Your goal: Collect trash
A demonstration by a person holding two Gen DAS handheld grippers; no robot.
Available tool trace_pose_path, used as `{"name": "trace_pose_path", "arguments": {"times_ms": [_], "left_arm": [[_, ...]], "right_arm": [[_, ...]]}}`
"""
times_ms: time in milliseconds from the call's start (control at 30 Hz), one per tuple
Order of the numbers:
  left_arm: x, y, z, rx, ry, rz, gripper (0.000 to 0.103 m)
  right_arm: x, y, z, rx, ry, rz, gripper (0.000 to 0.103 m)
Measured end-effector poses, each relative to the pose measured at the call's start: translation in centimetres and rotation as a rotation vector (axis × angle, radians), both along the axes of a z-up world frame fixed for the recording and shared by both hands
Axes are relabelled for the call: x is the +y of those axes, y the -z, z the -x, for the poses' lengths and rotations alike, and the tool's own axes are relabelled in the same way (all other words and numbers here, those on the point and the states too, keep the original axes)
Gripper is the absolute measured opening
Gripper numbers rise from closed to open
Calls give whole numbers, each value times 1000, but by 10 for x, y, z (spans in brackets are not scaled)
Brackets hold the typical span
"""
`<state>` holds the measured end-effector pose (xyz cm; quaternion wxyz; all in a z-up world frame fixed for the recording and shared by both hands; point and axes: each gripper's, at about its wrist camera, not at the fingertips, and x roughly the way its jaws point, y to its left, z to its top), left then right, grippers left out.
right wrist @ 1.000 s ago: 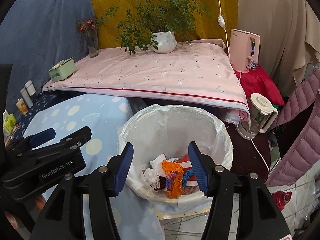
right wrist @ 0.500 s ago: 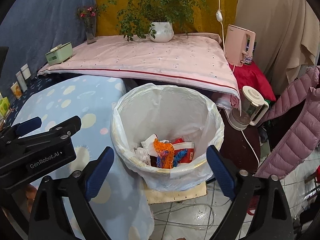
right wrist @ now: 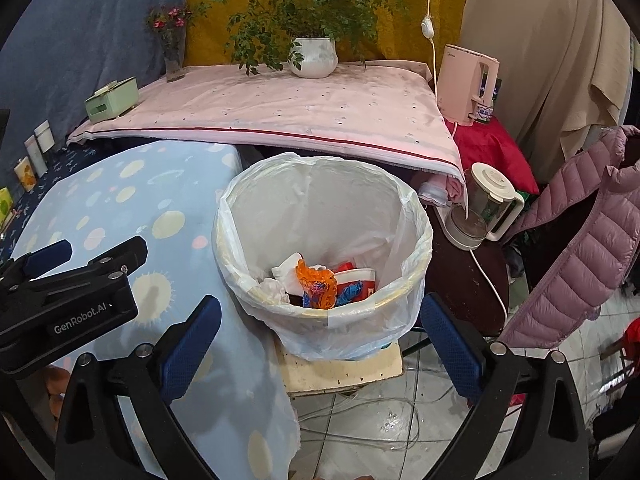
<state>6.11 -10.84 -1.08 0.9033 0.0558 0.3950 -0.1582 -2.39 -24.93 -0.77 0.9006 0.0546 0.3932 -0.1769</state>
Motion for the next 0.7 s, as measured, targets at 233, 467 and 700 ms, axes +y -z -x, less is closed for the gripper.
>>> {"name": "trace_pose_path", "arguments": {"times_ms": [233,467,700], "left_arm": [[-1,2,2,3,-23,-3,94],[-1,5,4,9,-36,-4,94],[-3,5,8,15,-33,-6,94]], "right_arm": [[-1,3,1,11,15,11,96],[-1,5,2,19,21,15,96],[-1,7,4,23,23,18,96]]}}
